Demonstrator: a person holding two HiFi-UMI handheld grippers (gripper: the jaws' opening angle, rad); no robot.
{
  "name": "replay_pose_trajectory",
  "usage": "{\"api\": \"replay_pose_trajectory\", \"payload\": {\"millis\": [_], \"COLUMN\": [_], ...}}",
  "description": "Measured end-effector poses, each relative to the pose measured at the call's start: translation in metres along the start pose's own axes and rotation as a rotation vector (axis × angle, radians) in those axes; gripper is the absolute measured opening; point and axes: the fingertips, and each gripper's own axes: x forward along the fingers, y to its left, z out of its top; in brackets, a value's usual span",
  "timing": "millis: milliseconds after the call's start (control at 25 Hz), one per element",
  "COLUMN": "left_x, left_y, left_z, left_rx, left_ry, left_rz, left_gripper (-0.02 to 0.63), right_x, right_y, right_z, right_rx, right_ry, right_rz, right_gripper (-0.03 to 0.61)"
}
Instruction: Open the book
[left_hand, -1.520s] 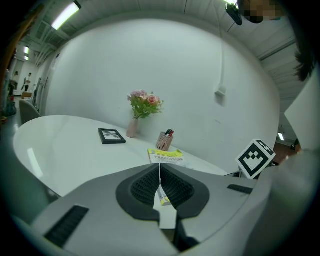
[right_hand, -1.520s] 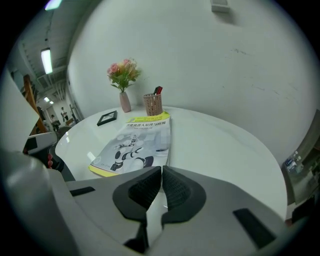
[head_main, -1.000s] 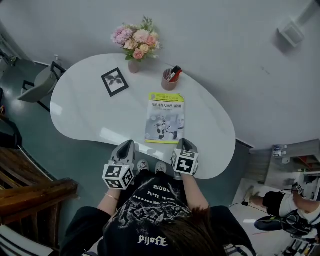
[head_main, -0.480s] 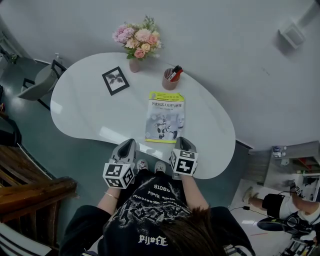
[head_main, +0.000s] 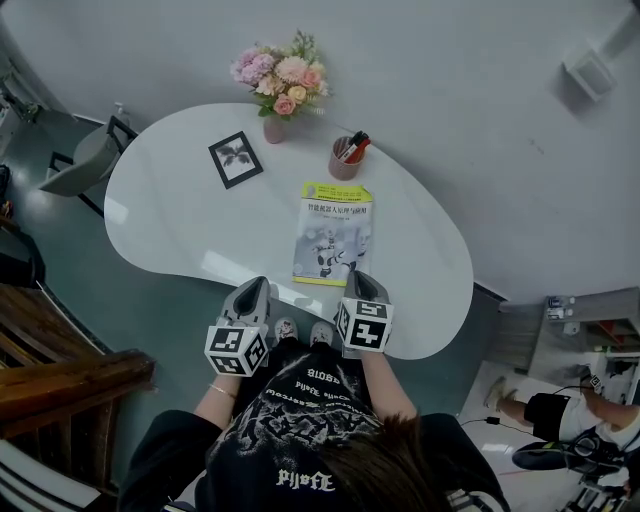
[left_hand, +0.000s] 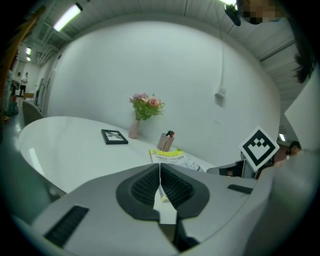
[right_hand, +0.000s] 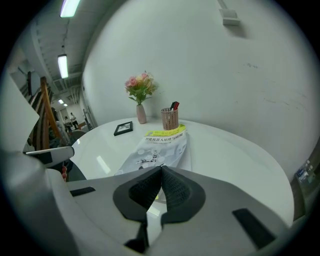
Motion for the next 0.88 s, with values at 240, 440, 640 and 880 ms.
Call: {"api": "replay_pose_trajectory", "payload": {"millis": [240, 440, 640, 880], "left_x": [-0.001, -0.004, -0.008, -0.014], "left_y": [0.0, 0.006, 0.01, 0.02], "left_z": [-0.002, -0.002, -0.002, -0.003], "left_rx": [0.005, -0.003, -0.002, -0.016], "left_ry": [0.01, 0.009, 0.003, -0.002], "left_rz": [-0.003, 0.012, 0.023, 0.048], "left_gripper": [0.025, 0.025, 0.025, 0.025], "right_x": [0.0, 0.002, 0.002, 0.005], "right_y": [0.014, 0.026, 0.046, 0.07], "right_z": [0.005, 0.008, 0.012, 0.015], "right_rx": [-0.014, -0.03, -0.082, -0.135], "right_ry": [-0.013, -0.018, -0.026, -0.034], "right_rz": [0.042, 0.078, 0.125, 0.194], "right_gripper": [0.028, 0.028, 0.028, 0.028]}}
